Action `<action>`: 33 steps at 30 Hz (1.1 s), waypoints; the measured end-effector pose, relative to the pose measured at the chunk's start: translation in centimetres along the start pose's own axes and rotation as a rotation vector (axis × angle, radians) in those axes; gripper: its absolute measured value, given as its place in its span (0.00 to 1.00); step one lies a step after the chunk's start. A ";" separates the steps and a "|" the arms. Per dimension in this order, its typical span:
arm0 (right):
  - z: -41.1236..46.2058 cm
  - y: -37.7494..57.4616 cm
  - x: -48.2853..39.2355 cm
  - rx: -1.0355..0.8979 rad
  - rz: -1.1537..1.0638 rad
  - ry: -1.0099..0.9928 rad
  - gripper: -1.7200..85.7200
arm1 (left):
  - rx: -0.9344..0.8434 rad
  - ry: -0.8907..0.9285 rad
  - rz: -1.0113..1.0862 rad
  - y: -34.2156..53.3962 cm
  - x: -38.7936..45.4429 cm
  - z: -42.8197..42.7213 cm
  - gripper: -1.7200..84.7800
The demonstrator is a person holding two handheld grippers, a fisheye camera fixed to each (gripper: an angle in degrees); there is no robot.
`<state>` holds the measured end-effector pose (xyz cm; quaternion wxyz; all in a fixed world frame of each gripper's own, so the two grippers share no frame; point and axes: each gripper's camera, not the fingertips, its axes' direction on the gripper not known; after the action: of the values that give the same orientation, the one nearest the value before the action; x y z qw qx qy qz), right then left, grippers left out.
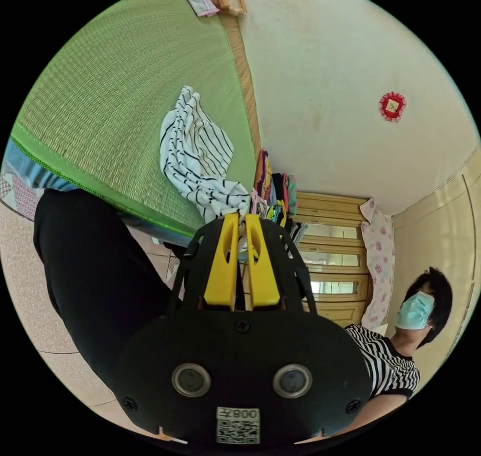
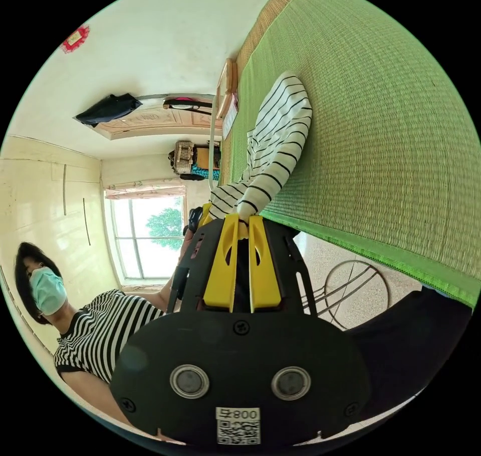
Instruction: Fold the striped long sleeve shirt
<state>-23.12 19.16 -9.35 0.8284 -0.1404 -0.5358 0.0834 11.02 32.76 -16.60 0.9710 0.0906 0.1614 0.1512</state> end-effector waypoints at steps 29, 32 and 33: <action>-65.6 0.0 8.8 0.578 -0.374 0.127 0.04 | -0.182 0.177 0.585 -31.5 71.0 34.0 0.05; -74.4 1.6 8.1 0.650 -0.406 0.175 0.04 | -0.199 0.212 0.692 -32.2 80.3 39.6 0.05; -77.6 2.9 8.0 0.678 -0.415 0.221 0.04 | -0.205 0.223 0.708 -32.2 82.0 40.8 0.05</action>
<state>50.89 13.16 -33.33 0.8794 0.2436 -0.4028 0.0709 107.37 23.83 -9.31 0.8392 0.0259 0.2088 0.5015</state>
